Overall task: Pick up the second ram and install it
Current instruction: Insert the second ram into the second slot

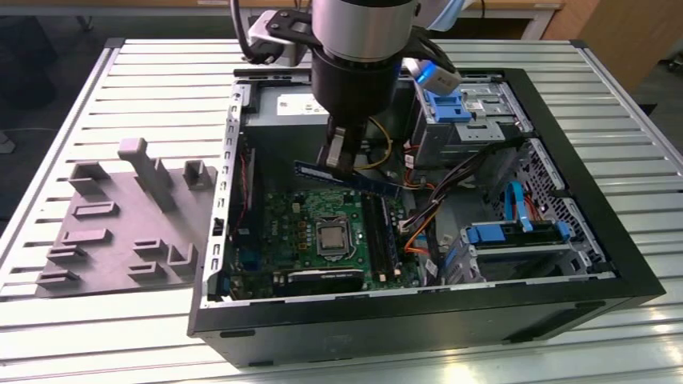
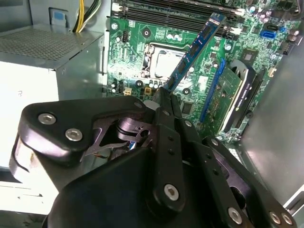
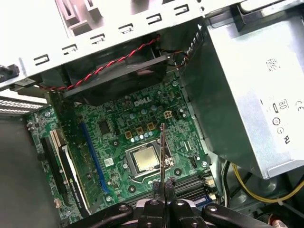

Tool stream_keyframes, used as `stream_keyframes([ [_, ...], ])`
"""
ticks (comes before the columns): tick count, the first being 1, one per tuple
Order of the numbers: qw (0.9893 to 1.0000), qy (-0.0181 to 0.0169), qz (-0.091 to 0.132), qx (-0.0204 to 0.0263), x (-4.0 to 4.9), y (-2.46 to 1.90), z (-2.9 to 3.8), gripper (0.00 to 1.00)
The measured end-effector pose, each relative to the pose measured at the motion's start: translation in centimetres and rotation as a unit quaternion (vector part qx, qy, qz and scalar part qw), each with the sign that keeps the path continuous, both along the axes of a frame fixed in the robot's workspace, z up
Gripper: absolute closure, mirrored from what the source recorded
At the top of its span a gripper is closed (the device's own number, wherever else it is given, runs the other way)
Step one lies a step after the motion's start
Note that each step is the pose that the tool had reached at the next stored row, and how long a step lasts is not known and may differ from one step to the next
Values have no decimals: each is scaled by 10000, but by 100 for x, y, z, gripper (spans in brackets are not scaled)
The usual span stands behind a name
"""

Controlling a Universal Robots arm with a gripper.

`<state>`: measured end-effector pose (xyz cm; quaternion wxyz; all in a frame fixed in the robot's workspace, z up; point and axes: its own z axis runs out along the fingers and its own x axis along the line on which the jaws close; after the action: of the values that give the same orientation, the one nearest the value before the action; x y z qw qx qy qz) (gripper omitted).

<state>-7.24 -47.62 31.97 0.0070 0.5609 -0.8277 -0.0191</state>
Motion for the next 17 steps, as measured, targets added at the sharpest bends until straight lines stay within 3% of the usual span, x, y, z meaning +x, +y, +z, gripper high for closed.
stream_keyframes([
  [17, 9987, 0, -508, -5, 8, -2, -1, 88],
])
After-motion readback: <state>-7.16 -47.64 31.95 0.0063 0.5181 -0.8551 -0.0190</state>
